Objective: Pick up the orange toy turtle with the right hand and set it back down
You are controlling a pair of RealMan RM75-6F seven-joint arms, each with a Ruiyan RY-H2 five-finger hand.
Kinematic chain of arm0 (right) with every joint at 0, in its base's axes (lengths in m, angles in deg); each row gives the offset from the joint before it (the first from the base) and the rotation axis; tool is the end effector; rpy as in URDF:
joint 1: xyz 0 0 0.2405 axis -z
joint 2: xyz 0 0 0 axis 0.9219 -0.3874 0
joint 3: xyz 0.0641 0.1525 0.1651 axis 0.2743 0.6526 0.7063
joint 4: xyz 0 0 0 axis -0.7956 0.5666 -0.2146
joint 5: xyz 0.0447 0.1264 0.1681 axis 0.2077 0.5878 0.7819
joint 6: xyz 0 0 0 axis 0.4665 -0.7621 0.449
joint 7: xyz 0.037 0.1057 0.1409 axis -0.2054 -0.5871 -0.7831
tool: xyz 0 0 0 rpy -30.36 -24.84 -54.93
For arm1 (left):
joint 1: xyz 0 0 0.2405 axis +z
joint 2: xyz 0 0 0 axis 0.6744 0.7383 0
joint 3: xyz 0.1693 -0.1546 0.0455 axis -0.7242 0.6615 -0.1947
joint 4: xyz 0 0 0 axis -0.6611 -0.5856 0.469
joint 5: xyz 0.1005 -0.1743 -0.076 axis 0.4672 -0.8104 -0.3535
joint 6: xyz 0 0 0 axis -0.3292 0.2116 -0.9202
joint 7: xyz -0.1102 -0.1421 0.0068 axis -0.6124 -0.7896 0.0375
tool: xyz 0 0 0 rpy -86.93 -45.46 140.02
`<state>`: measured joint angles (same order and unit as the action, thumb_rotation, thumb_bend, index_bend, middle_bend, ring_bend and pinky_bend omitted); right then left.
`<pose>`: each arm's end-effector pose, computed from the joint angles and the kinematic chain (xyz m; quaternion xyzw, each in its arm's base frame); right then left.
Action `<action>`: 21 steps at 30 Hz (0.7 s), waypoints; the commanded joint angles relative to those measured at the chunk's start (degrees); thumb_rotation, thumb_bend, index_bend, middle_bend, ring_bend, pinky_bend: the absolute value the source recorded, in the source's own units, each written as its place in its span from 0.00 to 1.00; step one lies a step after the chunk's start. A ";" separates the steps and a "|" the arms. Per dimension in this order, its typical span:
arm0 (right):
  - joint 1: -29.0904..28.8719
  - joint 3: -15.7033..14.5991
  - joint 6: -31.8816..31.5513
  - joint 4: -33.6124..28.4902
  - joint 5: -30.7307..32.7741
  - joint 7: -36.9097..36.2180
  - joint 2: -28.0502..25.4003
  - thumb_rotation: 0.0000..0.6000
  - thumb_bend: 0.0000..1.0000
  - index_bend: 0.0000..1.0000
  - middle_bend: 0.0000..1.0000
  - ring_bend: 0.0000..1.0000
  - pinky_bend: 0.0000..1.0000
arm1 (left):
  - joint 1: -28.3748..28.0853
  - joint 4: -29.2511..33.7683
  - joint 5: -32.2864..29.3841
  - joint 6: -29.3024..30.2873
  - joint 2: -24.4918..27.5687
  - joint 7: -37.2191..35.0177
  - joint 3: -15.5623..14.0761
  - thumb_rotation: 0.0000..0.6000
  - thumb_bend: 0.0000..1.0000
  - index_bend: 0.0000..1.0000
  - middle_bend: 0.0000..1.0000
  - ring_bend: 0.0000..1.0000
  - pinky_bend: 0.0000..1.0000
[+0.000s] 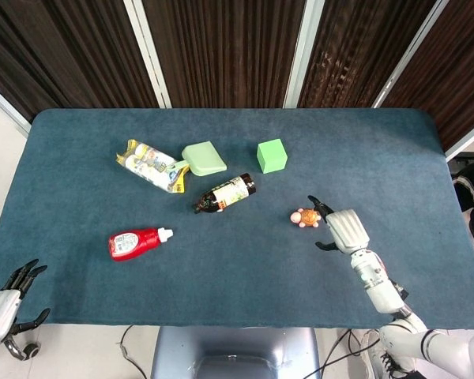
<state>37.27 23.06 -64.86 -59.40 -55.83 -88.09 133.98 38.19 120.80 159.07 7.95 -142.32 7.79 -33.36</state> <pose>-0.2346 -0.3482 0.0061 0.6998 -0.3661 0.3927 0.4712 -0.3399 0.1800 0.1201 -0.6152 -0.4902 -0.3372 0.5173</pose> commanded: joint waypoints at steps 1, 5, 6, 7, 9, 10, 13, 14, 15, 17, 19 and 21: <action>6.65 -1.71 -8.01 -19.03 1.59 15.16 -10.38 1.00 0.14 0.13 0.39 0.68 0.76 | 0.02 0.19 0.17 0.20 0.13 0.14 0.00 1.00 0.30 0.13 0.00 0.05 0.38; 11.72 -4.33 -15.50 -27.77 -1.12 21.17 -15.36 1.00 0.13 0.17 0.36 0.43 0.66 | 0.00 0.80 0.65 0.75 0.51 0.63 0.05 1.00 0.30 0.13 0.00 0.05 0.38; 12.41 -4.75 -16.33 -28.61 -1.51 21.59 -16.03 1.00 0.13 0.17 0.34 0.38 0.61 | 0.01 0.91 0.71 0.83 0.56 0.72 0.06 1.00 0.30 0.13 0.00 0.05 0.38; 13.77 -5.58 -17.86 -30.06 -2.13 22.33 -17.32 1.00 0.12 0.17 0.32 0.33 0.53 | 0.00 1.15 0.82 0.97 0.68 0.91 0.07 1.00 0.30 0.13 0.00 0.05 0.38; 16.12 -7.04 -20.05 -32.14 -2.75 23.69 -19.45 1.00 0.10 0.15 0.26 0.24 0.37 | 0.05 1.54 0.95 1.24 0.84 1.46 0.09 1.00 0.30 0.13 0.00 0.05 0.38; 17.07 -7.60 -21.02 -32.61 -3.13 24.33 -20.15 1.00 0.09 0.14 0.23 0.20 0.31 | 0.02 1.75 0.98 1.24 0.91 1.68 0.11 1.00 0.30 0.13 0.00 0.05 0.38; 20.18 -9.51 -23.96 -32.68 -4.59 25.83 -21.56 1.00 0.07 0.08 0.16 0.13 0.29 | -0.12 2.41 1.07 1.16 1.14 2.37 0.13 1.00 0.30 0.13 0.00 0.05 0.38; 21.08 -10.11 -24.60 -32.53 -4.87 26.18 -21.84 1.00 0.06 0.06 0.14 0.11 0.29 | -0.19 2.67 1.11 1.13 1.24 2.61 0.15 1.00 0.30 0.13 0.00 0.05 0.38; 22.14 -10.86 -25.28 -32.20 -5.38 26.32 -22.14 1.00 0.06 0.04 0.13 0.10 0.29 | -0.27 3.00 1.12 1.01 1.37 2.95 0.15 1.00 0.30 0.13 0.00 0.05 0.38; 23.51 -11.76 -26.02 -31.26 -6.04 25.91 -22.26 1.00 0.06 0.00 0.11 0.10 0.29 | -0.39 3.50 1.14 0.93 1.60 3.49 0.18 1.00 0.30 0.13 0.00 0.05 0.38; 24.80 -12.37 -26.58 -29.55 -6.51 25.25 -22.00 1.00 0.06 0.00 0.09 0.09 0.29 | -0.44 4.19 1.22 1.12 2.00 4.14 0.27 1.00 0.30 0.13 0.00 0.05 0.38; 25.69 -12.57 -26.87 -27.95 -6.91 24.42 -21.60 1.00 0.06 0.00 0.06 0.07 0.28 | -0.42 4.94 1.16 1.65 2.48 4.69 0.59 1.00 0.30 0.13 0.00 0.05 0.38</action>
<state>61.90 11.01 -91.20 -88.75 -62.15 -62.91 112.14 37.78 125.40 160.24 9.32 -140.10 12.25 -32.95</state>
